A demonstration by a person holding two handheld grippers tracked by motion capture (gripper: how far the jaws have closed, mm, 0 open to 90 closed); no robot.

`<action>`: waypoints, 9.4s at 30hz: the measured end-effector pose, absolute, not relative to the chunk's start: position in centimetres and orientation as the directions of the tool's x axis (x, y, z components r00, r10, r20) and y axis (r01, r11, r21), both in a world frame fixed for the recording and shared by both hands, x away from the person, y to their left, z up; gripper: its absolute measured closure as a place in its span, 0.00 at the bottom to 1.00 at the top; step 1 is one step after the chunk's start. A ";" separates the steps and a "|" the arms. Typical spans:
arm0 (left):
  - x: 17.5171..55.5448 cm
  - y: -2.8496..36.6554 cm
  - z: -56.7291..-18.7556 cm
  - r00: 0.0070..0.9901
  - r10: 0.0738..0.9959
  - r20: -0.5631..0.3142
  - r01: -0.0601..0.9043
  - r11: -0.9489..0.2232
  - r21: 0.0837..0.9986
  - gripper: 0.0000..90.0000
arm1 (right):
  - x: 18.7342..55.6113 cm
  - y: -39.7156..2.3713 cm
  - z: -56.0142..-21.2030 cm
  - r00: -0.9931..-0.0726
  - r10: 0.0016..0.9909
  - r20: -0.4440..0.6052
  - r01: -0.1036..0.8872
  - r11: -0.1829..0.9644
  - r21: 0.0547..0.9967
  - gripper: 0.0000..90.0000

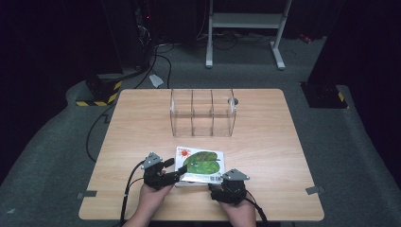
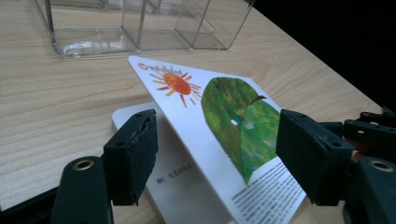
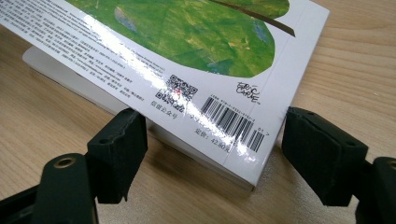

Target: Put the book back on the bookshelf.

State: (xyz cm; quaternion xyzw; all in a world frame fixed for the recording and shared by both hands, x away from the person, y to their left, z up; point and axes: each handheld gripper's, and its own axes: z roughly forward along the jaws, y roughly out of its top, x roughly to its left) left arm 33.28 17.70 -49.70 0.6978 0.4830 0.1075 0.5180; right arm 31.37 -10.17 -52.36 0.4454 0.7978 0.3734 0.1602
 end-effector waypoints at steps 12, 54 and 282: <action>35.5 17.4 -50.8 0.535 0.742 -0.404 0.674 -0.086 0.734 0.46 | 31.3 -10.1 -52.4 -0.551 0.832 0.067 0.591 0.332 0.735 0.26; 33.7 16.9 -49.8 0.697 0.712 -0.080 0.398 -0.292 0.869 0.71 | 30.2 -11.7 -51.5 -0.562 0.823 0.084 0.561 0.304 0.769 0.32; 34.9 25.6 -52.8 0.403 0.915 0.010 0.601 -0.273 0.752 0.33 | 30.5 -15.4 -46.5 -0.505 0.863 -0.014 0.312 0.198 0.929 0.83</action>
